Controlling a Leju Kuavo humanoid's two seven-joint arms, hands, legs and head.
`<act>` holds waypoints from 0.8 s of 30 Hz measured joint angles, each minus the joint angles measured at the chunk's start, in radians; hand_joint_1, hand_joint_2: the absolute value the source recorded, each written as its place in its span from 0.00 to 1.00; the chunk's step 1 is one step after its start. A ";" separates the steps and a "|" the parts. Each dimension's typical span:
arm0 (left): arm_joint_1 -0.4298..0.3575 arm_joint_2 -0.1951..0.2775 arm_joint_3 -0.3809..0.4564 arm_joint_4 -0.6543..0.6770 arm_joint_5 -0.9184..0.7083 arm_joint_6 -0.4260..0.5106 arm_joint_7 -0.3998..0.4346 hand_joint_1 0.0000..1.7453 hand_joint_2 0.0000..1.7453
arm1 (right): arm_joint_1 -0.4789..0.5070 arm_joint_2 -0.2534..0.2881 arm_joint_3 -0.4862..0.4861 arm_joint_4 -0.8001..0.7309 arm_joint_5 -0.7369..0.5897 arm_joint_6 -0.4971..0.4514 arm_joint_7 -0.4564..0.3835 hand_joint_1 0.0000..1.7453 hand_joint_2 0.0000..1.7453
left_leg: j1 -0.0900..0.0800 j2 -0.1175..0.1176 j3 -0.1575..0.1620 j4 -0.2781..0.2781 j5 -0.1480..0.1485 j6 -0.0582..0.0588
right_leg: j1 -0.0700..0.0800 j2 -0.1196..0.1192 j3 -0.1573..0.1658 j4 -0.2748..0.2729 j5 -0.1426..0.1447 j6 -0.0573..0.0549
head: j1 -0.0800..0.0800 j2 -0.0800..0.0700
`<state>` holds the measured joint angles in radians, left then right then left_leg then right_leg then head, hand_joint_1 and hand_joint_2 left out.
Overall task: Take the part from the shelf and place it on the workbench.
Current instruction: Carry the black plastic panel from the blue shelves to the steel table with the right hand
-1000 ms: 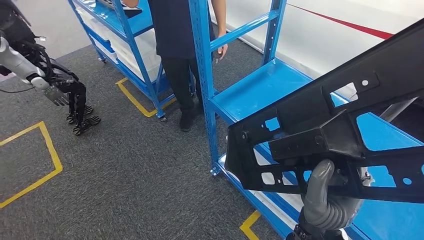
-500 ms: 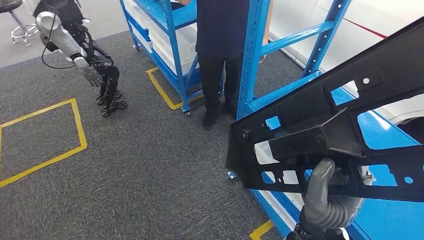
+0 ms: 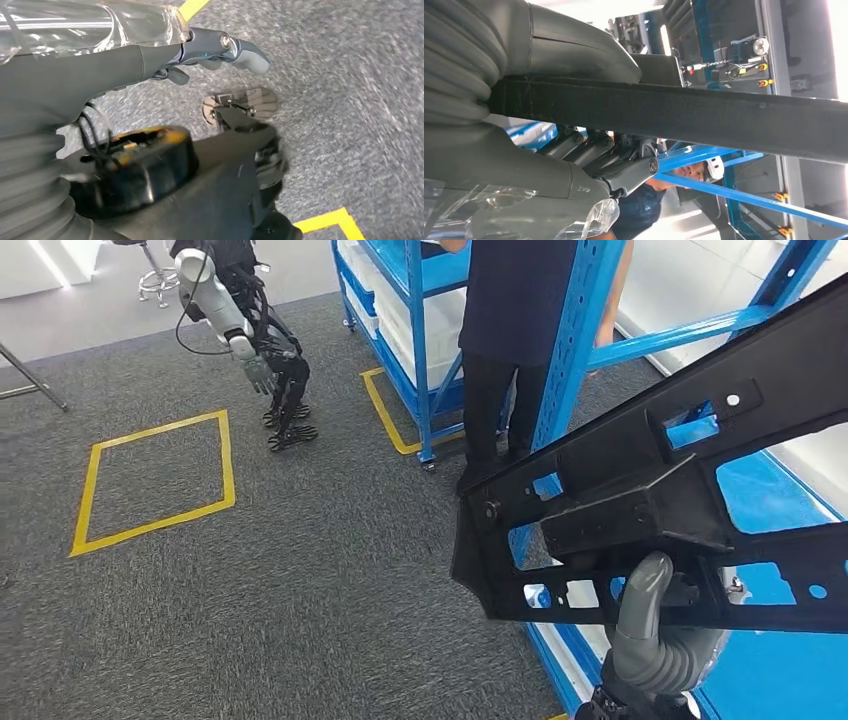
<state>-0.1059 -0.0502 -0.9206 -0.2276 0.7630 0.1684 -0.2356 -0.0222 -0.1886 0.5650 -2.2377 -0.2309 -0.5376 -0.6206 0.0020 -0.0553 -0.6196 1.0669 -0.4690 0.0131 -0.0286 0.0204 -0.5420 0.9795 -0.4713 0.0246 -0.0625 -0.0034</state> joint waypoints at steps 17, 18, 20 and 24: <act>-0.001 -0.009 0.001 0.000 0.003 0.002 0.000 0.00 1.00 | -0.020 0.000 0.007 0.002 -0.004 0.010 0.006 1.00 1.00 | -0.009 0.034 0.067 -0.137 0.074 0.046 | 0.011 -0.036 -0.054 0.197 -0.136 0.025 | 0.003 0.000; -0.002 -0.011 0.001 0.000 0.003 0.002 0.000 0.00 1.00 | -0.019 -0.001 0.007 0.003 -0.003 0.010 0.007 1.00 1.00 | -0.009 0.020 0.068 -0.137 0.073 0.047 | 0.010 -0.028 -0.088 0.255 -0.152 0.027 | 0.004 0.000; -0.002 -0.012 0.001 0.000 0.003 0.002 0.001 0.00 1.00 | -0.018 -0.001 0.008 0.003 -0.003 0.009 0.008 1.00 1.00 | -0.006 -0.010 0.070 -0.134 0.071 0.045 | 0.008 -0.024 -0.109 0.262 -0.123 0.031 | 0.005 0.000; -0.003 -0.012 0.001 0.000 0.008 0.002 0.003 0.00 1.00 | -0.018 -0.002 0.008 0.004 -0.002 0.009 0.009 1.00 1.00 | 0.002 -0.065 0.061 -0.106 0.054 0.022 | -0.010 0.045 -0.019 0.033 -0.004 0.041 | 0.007 0.000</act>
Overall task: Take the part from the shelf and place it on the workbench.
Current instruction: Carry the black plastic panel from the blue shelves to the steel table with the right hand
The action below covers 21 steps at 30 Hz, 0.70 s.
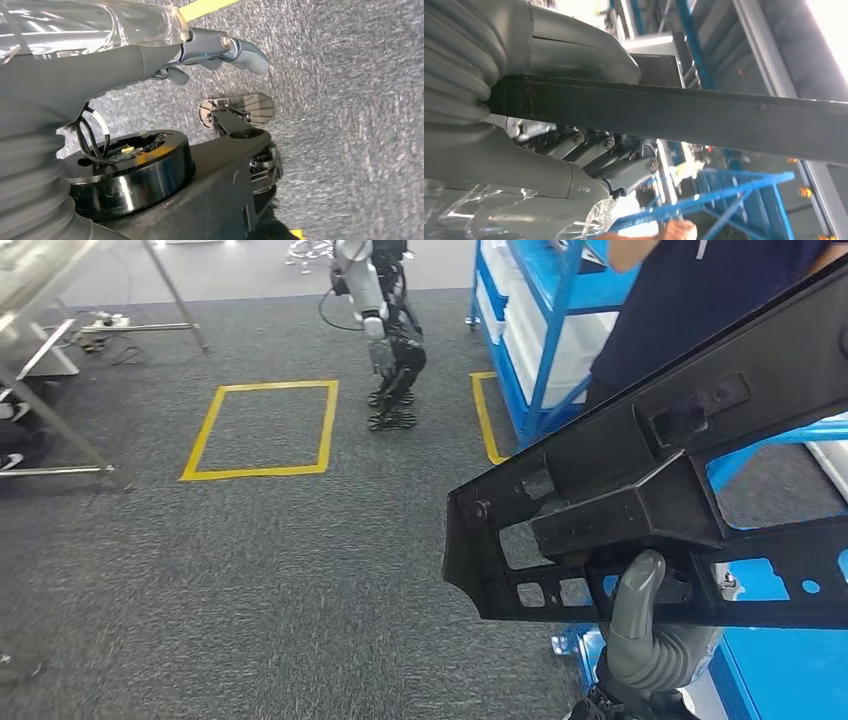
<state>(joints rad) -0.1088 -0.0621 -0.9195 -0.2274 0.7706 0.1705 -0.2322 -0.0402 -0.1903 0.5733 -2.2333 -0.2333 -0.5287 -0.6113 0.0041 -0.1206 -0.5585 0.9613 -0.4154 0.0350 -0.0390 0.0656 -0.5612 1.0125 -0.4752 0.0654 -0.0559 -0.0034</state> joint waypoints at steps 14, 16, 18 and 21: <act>0.005 -0.001 0.000 0.000 0.001 0.006 0.011 0.00 1.00 | 0.004 0.000 0.000 0.001 0.004 -0.006 0.002 1.00 1.00 | -0.022 0.161 -0.069 0.112 -0.025 0.011 | 0.029 -0.150 0.029 -0.020 -0.020 -0.050 | -0.008 0.000; 0.001 -0.001 0.000 0.000 0.001 0.007 0.011 0.00 1.00 | 0.004 -0.001 0.000 0.001 0.004 -0.006 0.003 1.00 1.00 | -0.040 0.196 -0.027 0.022 -0.002 0.023 | 0.030 -0.171 0.036 -0.023 -0.025 -0.045 | -0.008 0.000; -0.001 -0.001 0.000 0.000 0.001 0.008 0.011 0.00 1.00 | 0.004 -0.001 0.000 0.001 0.004 -0.006 0.003 1.00 1.00 | -0.046 0.181 -0.024 0.006 -0.002 0.026 | 0.031 -0.193 0.043 -0.029 -0.028 -0.038 | -0.008 0.000; 0.002 -0.002 0.000 0.000 0.001 0.009 0.012 0.00 1.00 | 0.003 -0.001 0.000 0.000 0.005 -0.006 0.004 1.00 1.00 | -0.032 0.142 0.004 -0.021 0.010 0.031 | 0.029 -0.147 0.044 0.006 -0.059 -0.025 | -0.007 0.000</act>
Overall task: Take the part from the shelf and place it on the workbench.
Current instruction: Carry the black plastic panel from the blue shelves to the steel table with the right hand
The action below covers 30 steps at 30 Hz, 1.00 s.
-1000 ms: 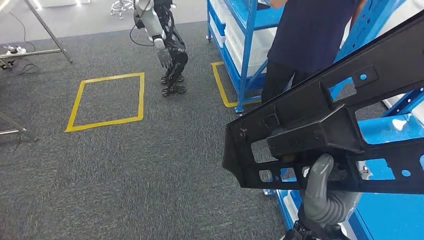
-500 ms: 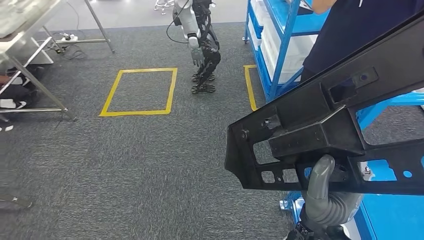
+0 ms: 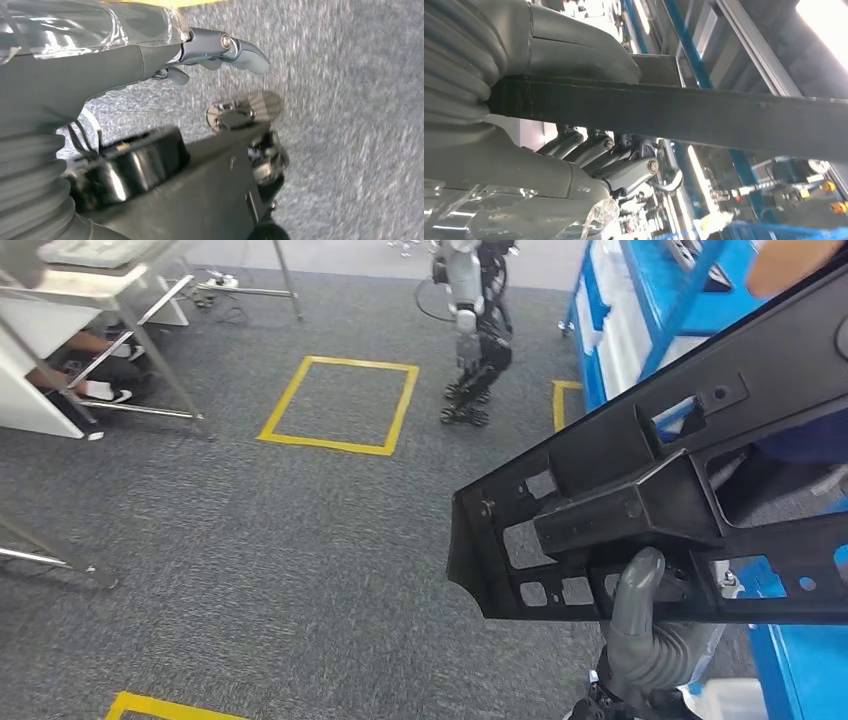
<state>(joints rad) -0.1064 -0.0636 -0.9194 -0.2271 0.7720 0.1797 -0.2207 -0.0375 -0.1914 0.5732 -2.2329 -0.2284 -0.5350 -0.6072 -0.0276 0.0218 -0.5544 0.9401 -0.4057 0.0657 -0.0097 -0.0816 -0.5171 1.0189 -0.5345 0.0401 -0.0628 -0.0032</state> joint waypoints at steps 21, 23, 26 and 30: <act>0.002 -0.003 0.000 0.000 0.006 -0.004 0.004 0.00 1.00 | 0.005 -0.005 0.000 0.003 -0.001 -0.003 0.005 1.00 1.00 | 0.018 -0.030 -0.160 0.312 -0.117 -0.042 | 0.000 0.028 -0.026 -0.032 0.052 -0.032 | -0.003 0.000; 0.004 -0.003 0.000 0.000 0.007 -0.004 0.007 0.00 1.00 | 0.004 -0.005 0.000 0.004 -0.001 -0.003 0.005 1.00 1.00 | 0.008 0.001 -0.089 0.168 -0.045 -0.025 | 0.003 0.004 -0.015 -0.033 0.045 -0.032 | -0.003 0.000; 0.002 -0.003 0.000 0.000 0.007 -0.004 0.009 0.00 1.00 | 0.004 -0.005 0.000 0.004 -0.001 -0.003 0.005 1.00 1.00 | -0.007 0.053 -0.027 0.049 0.002 -0.008 | 0.004 -0.010 -0.006 -0.035 0.039 -0.031 | -0.003 0.000; -0.003 -0.002 0.000 0.000 0.007 -0.005 0.010 0.00 1.00 | 0.004 -0.005 0.000 0.004 -0.002 -0.003 0.006 1.00 1.00 | -0.017 0.058 -0.023 0.030 -0.009 -0.003 | 0.007 -0.028 -0.004 -0.034 0.034 -0.025 | -0.003 0.000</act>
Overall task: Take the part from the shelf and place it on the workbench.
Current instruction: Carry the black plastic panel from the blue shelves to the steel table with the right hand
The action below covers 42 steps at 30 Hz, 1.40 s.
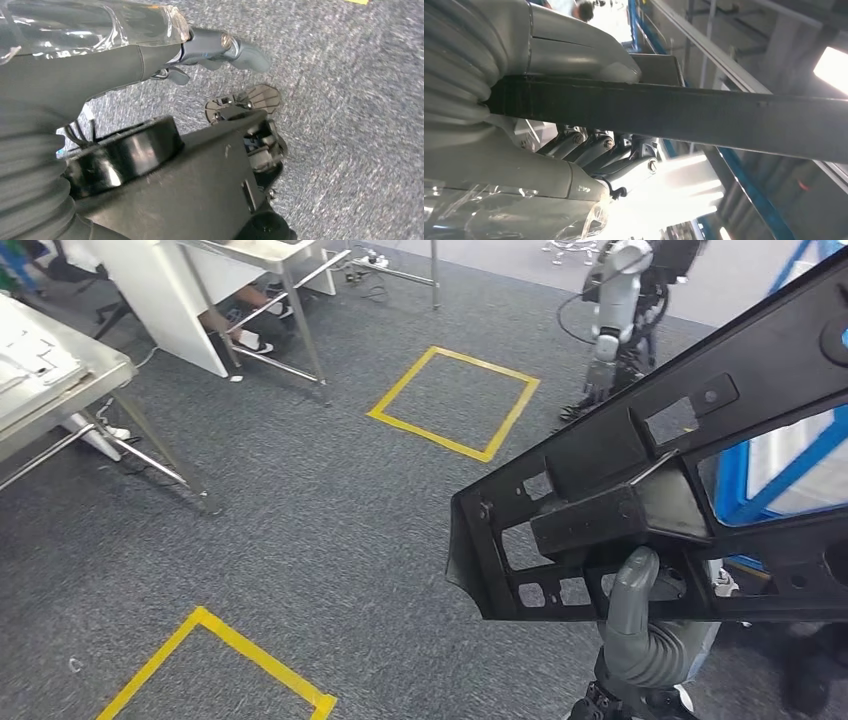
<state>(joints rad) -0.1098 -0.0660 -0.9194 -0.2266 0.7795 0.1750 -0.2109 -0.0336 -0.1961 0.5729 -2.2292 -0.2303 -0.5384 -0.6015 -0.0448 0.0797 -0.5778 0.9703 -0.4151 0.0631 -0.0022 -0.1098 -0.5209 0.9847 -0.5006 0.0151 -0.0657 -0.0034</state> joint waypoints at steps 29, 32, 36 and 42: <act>0.001 0.005 0.001 0.001 0.018 -0.022 0.009 0.00 1.00 | 0.001 0.008 0.014 0.037 -0.023 0.001 0.027 1.00 1.00 | 0.002 -0.015 -0.007 0.008 0.011 0.009 | 0.009 -0.002 0.011 -0.003 -0.007 -0.005 | 0.002 0.000; 0.003 0.007 0.000 0.001 0.018 -0.028 0.015 0.00 1.00 | 0.000 0.009 0.014 0.043 -0.024 -0.001 0.027 1.00 1.00 | 0.001 -0.041 0.002 -0.015 0.013 0.013 | 0.011 -0.019 0.021 -0.007 -0.015 0.004 | 0.002 0.000; 0.000 0.010 0.001 0.001 0.017 -0.028 0.020 0.00 1.00 | 0.001 0.009 0.015 0.046 -0.024 -0.005 0.024 1.00 1.00 | 0.020 -0.092 0.025 -0.039 0.025 0.018 | 0.001 0.093 -0.055 0.161 -0.094 0.021 | 0.006 0.000; 0.000 0.010 0.001 0.001 0.011 -0.025 0.021 0.00 1.00 | 0.004 0.009 0.016 0.056 -0.025 -0.007 0.024 1.00 1.00 | 0.035 -0.183 0.026 -0.019 0.012 -0.001 | -0.024 0.144 -0.067 0.089 0.006 0.053 | 0.008 0.000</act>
<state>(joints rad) -0.1098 -0.0557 -0.9182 -0.2254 0.7903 0.1503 -0.1899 -0.0301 -0.1873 0.5889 -2.1735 -0.2557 -0.5449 -0.5775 -0.0096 -0.1029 -0.5520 0.9509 -0.4031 0.0626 -0.0267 0.0346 -0.5880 1.0740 -0.4946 0.0682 -0.0574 -0.0034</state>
